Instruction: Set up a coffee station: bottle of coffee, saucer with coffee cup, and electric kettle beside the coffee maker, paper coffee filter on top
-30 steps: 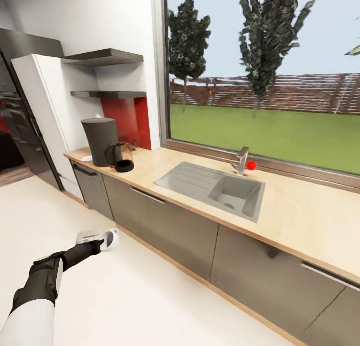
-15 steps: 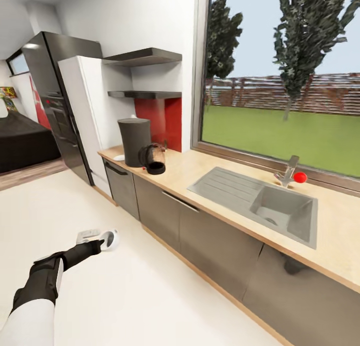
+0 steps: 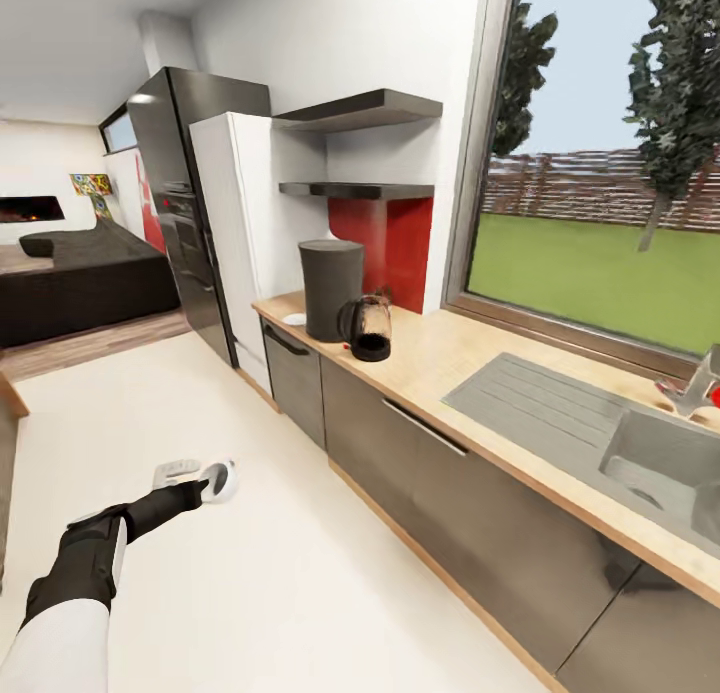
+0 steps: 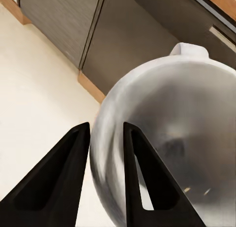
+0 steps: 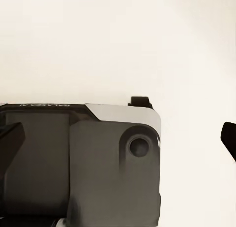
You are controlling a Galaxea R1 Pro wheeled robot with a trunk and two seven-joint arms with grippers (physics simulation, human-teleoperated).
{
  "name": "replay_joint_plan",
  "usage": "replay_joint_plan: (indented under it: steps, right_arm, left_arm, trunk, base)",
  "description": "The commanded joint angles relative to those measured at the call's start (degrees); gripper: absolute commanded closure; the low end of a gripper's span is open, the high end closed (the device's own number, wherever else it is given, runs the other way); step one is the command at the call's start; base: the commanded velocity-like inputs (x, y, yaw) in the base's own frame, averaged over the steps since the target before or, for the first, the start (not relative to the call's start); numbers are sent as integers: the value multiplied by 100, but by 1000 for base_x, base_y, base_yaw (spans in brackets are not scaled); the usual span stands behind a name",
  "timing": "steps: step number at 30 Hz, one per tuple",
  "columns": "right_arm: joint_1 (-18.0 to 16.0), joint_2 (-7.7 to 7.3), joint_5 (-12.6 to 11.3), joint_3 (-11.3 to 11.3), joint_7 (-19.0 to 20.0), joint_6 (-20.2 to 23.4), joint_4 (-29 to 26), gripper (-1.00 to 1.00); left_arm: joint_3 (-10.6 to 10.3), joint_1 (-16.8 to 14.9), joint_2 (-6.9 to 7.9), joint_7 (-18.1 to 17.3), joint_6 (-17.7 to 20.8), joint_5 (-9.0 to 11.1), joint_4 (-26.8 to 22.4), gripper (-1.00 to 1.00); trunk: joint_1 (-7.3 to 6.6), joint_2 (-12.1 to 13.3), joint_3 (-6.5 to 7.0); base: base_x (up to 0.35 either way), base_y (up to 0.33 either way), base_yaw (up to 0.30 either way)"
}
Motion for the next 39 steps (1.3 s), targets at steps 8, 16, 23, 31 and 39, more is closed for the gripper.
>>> replay_joint_plan:
  steps: [8,16,23,31,39]
  right_arm:
    - [-4,4,-55,49,-10,5,-2,-100]
    - [-4,7,-54,49,-10,5,-2,-100]
    - [-4,9,-54,49,-10,5,-3,-100]
    - [-4,17,-18,57,-1,6,-2,-100]
    - [-4,10,-13,58,-3,5,-2,-100]
  left_arm:
    - [22,-9,-4,-44,42,-20,-6,100]
    - [22,-9,-4,-38,42,-18,-6,100]
    - [22,-9,-4,-37,42,-17,-6,100]
    - [20,-9,-7,-28,42,-14,3,100]
    - [16,-9,-12,-21,42,-11,3,100]
  trunk:
    - [7,-12,-13]
    - [7,-12,-13]
    - [7,-12,-13]
    - [7,-12,-13]
    - [7,-12,-13]
  base:
    - [330,133,279]
    - [330,172,279]
    - [330,173,279]
    - [330,156,89]
    - [330,144,0]
